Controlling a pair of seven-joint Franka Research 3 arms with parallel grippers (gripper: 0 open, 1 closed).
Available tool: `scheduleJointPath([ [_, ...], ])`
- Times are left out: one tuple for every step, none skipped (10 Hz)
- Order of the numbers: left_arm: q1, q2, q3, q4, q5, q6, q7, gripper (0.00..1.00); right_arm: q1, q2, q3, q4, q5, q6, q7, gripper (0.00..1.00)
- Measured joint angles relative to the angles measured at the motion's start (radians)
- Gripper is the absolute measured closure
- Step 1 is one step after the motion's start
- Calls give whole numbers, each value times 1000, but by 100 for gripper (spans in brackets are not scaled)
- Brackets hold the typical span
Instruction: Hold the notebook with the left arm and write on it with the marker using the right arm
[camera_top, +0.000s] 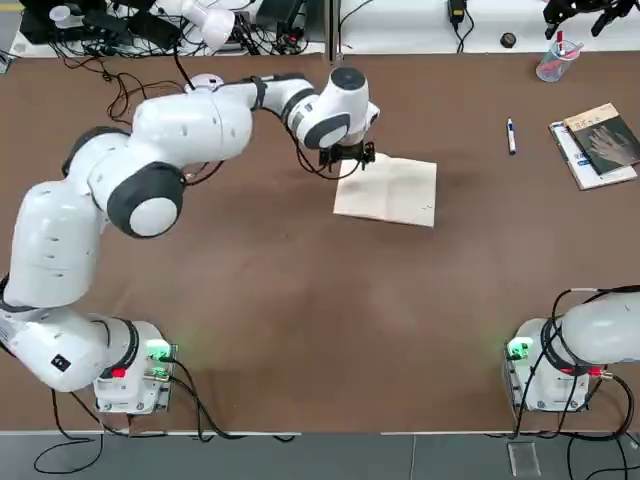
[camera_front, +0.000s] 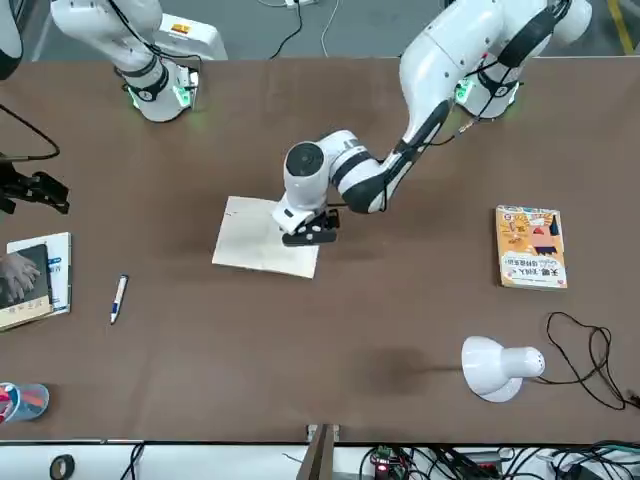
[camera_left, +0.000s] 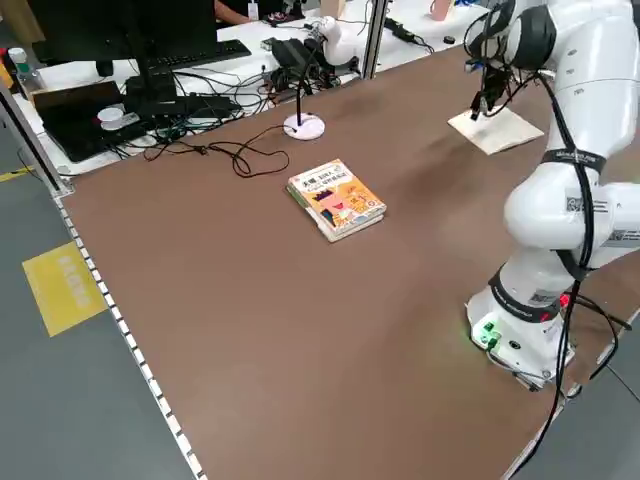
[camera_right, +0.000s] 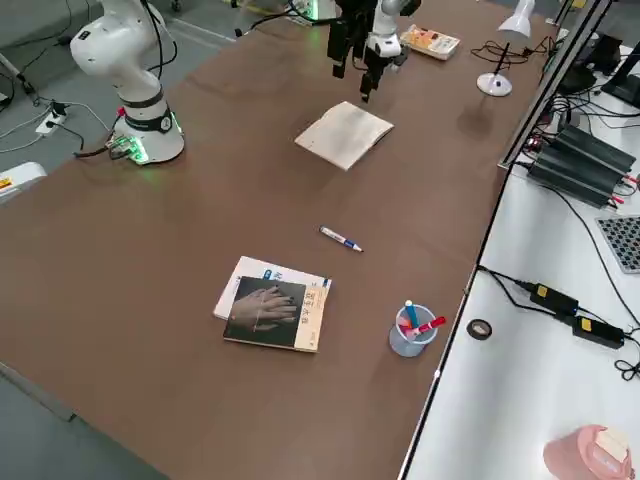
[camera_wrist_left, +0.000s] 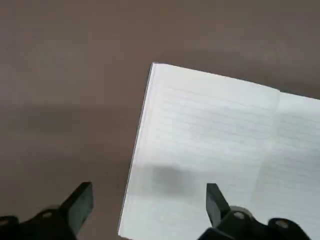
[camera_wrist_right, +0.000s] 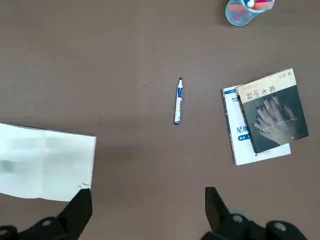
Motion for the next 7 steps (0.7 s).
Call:
scheduleJointPath([
  [0, 13, 0, 0, 17, 6, 0, 0, 0, 0, 0, 0, 0, 0, 0, 0],
  [0, 25, 1, 0, 36, 8, 0, 0, 0, 0, 0, 0, 0, 0, 0, 0],
  [-1, 35, 3, 1, 50, 9, 0, 0, 0, 0, 0, 0, 0, 0, 0, 0],
  [-1, 43, 7, 1, 57, 10, 0, 0, 0, 0, 0, 0, 0, 0, 0, 0],
  [-1, 50, 14, 1, 61, 10, 0, 0, 0, 0, 0, 0, 0, 0, 0, 0],
  [-1, 54, 21, 1, 61, 11, 0, 0, 0, 0, 0, 0, 0, 0, 0, 0],
  [-1, 56, 26, 1, 61, 14, 0, 0, 0, 0, 0, 0, 0, 0, 0, 0],
])
